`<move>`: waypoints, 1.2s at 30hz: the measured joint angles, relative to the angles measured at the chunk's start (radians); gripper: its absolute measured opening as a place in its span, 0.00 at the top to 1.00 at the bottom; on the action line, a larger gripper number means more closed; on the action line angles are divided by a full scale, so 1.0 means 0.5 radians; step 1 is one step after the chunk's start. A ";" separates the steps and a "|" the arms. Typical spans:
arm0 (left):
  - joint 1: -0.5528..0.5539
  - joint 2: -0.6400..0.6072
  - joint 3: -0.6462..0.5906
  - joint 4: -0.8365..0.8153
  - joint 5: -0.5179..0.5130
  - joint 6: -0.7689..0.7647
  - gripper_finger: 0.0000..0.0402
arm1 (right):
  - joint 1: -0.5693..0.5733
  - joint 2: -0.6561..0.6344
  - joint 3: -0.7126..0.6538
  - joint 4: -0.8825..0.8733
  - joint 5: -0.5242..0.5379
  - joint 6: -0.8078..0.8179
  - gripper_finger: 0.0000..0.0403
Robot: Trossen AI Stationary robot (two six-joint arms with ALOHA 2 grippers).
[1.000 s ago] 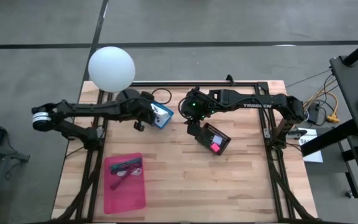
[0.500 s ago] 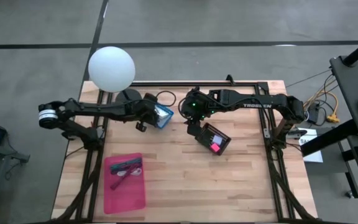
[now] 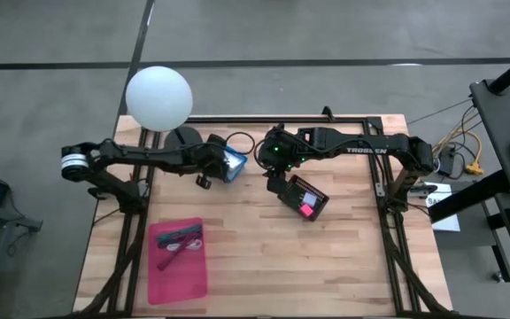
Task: Pick and place items into bin
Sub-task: Put the white card reader box into the blue bin, then return to Home Position
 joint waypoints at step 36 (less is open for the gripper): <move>-0.058 -0.965 0.075 -0.043 0.942 -1.684 0.63 | 0.013 -0.006 -0.005 -0.119 0.049 -0.126 0.69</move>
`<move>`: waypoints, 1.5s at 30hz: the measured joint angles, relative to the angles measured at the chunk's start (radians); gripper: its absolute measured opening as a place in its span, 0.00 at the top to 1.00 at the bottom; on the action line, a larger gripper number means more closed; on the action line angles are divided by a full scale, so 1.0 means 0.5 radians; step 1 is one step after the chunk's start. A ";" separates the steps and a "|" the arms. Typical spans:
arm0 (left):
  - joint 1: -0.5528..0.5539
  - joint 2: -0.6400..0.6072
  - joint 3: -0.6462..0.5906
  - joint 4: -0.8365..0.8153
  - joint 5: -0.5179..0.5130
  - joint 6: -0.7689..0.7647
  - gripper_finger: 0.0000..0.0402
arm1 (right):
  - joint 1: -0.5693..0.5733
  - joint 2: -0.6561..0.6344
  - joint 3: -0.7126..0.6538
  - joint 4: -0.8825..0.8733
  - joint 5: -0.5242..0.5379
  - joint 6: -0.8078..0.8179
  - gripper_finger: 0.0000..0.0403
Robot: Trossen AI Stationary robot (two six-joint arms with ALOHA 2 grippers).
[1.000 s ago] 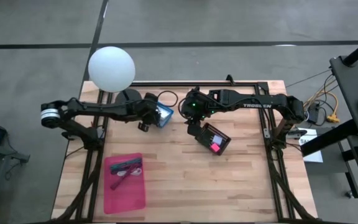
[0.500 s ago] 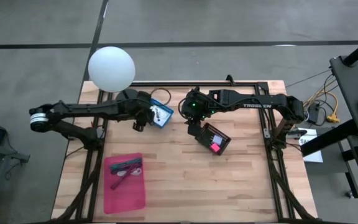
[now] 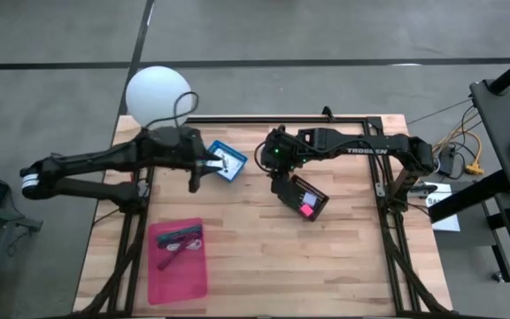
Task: Pick and place items into bin
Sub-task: Return to Home Position
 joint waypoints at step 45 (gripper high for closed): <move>-0.235 -1.792 -1.095 0.487 -0.177 -0.663 1.00 | -0.013 -0.067 -0.134 1.152 -0.512 0.117 0.85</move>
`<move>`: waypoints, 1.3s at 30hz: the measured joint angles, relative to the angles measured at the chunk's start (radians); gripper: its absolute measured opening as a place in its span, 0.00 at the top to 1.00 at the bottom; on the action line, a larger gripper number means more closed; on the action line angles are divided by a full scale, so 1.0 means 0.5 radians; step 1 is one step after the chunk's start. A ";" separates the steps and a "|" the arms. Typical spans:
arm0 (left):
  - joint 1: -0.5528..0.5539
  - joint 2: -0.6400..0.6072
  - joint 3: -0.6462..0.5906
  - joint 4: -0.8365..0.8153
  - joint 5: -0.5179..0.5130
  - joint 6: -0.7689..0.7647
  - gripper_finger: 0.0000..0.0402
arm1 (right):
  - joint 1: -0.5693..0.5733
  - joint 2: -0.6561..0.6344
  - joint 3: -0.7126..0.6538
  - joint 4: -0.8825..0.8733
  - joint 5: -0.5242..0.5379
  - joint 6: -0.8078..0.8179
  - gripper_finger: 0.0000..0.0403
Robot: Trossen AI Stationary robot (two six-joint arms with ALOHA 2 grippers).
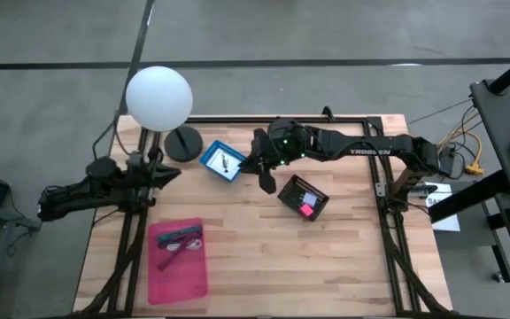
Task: Pick and place items into bin
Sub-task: Return to Home Position
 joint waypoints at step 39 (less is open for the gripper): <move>-0.169 0.067 -0.455 0.344 -0.213 0.011 1.00 | 0.113 -0.934 -1.560 1.953 0.472 0.579 0.91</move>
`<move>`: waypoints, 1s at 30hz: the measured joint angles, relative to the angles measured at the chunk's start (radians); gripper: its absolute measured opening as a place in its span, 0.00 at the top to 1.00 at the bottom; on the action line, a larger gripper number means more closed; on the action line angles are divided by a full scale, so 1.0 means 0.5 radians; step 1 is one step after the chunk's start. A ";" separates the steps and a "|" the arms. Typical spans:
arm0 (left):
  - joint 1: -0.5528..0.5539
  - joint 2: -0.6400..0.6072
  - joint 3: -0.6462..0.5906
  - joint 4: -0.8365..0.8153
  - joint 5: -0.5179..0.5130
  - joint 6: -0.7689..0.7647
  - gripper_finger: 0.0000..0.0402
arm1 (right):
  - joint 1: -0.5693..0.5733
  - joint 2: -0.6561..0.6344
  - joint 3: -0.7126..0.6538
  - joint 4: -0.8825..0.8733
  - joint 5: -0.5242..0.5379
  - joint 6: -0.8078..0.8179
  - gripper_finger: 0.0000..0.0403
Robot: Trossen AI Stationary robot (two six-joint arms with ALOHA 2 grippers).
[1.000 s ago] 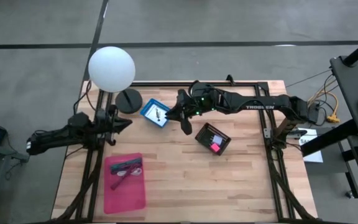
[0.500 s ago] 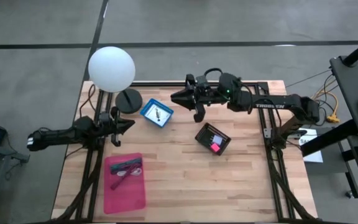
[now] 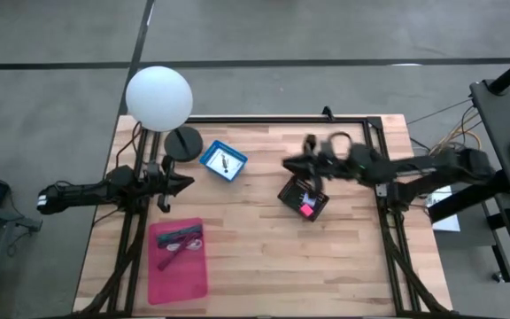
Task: Pick and place items into bin
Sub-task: Return to Home Position
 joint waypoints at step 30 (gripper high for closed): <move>-0.013 -0.065 0.002 0.031 0.022 0.137 1.00 | 0.345 -2.038 -1.414 -0.401 0.211 -0.427 0.98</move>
